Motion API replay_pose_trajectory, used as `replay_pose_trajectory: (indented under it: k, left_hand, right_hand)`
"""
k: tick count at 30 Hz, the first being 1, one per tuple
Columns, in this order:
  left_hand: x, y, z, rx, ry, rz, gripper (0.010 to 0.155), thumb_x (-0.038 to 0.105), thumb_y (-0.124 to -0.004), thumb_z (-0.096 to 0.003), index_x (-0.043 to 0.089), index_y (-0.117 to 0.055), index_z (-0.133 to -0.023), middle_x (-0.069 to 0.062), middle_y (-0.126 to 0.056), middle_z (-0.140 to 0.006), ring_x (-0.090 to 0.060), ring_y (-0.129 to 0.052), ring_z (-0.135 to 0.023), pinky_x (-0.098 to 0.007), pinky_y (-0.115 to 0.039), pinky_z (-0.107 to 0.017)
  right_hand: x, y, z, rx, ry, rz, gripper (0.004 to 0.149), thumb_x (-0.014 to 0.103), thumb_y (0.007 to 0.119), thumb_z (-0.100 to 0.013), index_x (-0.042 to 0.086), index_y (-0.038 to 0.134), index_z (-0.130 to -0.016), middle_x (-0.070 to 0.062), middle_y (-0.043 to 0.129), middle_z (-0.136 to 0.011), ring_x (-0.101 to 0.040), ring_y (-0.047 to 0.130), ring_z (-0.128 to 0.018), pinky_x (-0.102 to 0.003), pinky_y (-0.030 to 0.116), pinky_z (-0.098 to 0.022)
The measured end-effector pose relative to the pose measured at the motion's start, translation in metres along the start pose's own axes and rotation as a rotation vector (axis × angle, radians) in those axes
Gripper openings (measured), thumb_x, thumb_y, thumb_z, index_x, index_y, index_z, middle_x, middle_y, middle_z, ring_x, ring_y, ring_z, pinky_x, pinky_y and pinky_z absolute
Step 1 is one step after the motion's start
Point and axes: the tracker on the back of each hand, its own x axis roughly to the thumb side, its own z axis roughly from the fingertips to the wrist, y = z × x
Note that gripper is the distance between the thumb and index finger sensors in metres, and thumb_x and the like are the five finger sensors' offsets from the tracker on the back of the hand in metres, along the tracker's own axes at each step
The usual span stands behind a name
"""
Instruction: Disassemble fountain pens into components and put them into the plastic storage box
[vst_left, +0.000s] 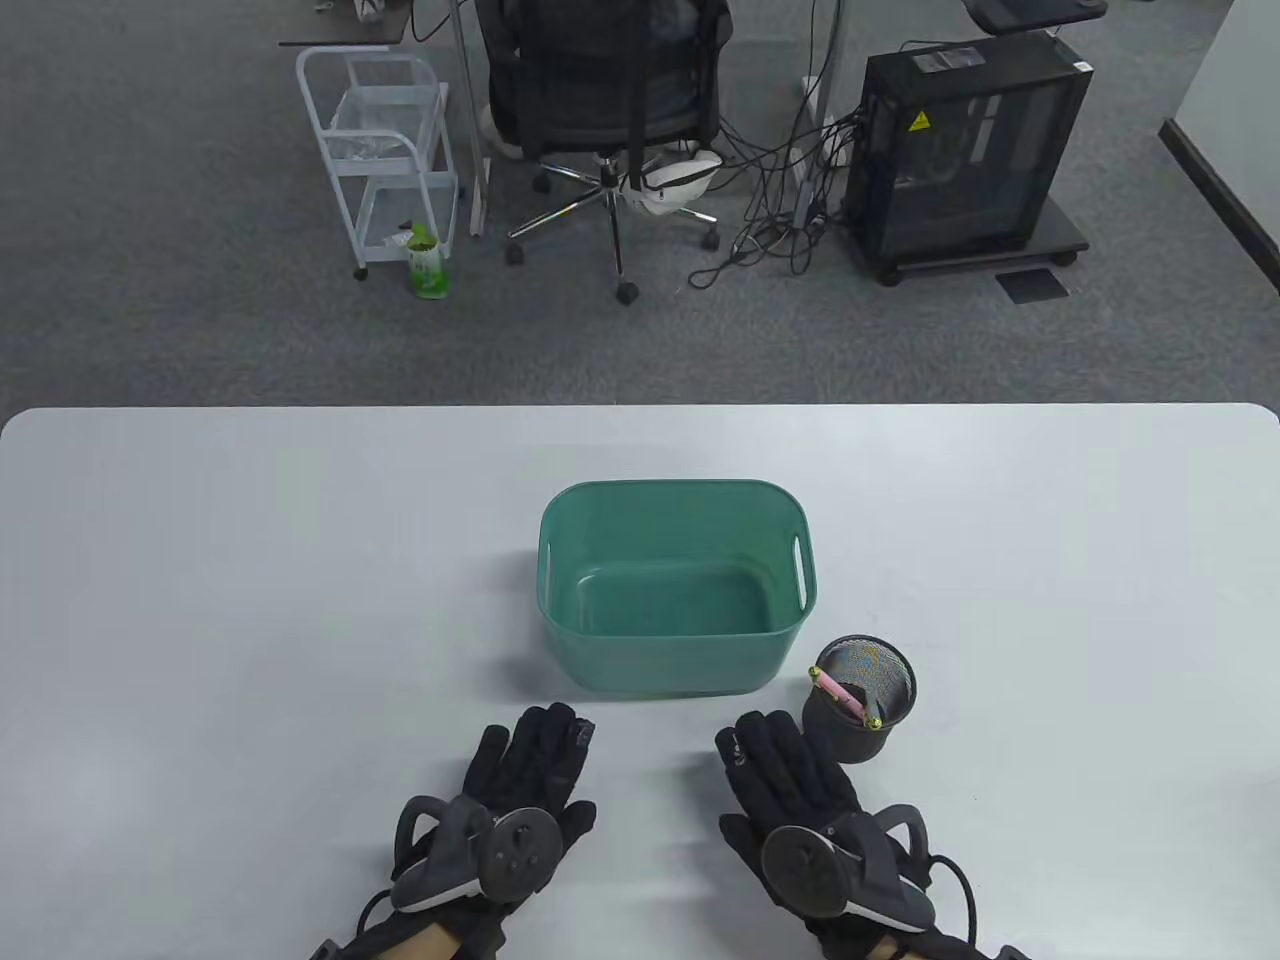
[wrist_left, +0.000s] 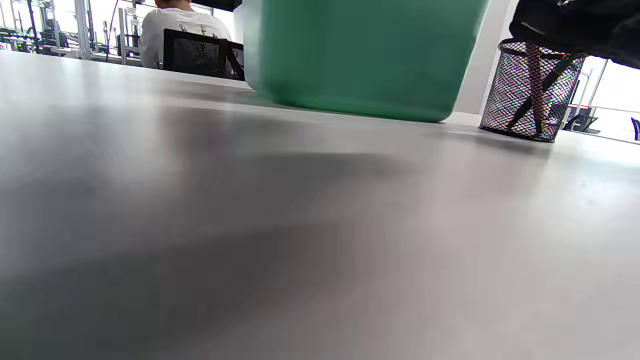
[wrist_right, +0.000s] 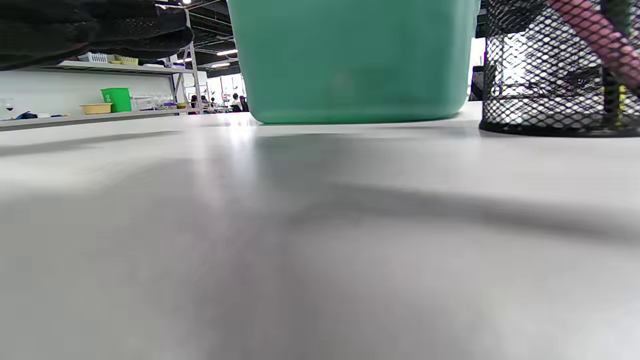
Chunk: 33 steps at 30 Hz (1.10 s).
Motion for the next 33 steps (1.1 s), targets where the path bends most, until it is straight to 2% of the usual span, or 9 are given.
replay_pose_trajectory:
  k: [33]
  left_hand:
    - [0.0099,-0.0009,0.0021,0.017,-0.086,-0.026,0.072,0.050,-0.042,-0.0672,0.014,-0.018,-0.125,-0.014,-0.020,-0.132,-0.038,-0.021,-0.121,-0.055,-0.015,-0.086]
  right_hand:
    - [0.0043,0.0004,0.0025,0.001,-0.040,0.002,0.070,0.050,0.050,-0.057,0.019,0.035,-0.118,-0.008,0.029,-0.121,-0.034,0.028,-0.110,-0.048,0.025,-0.081]
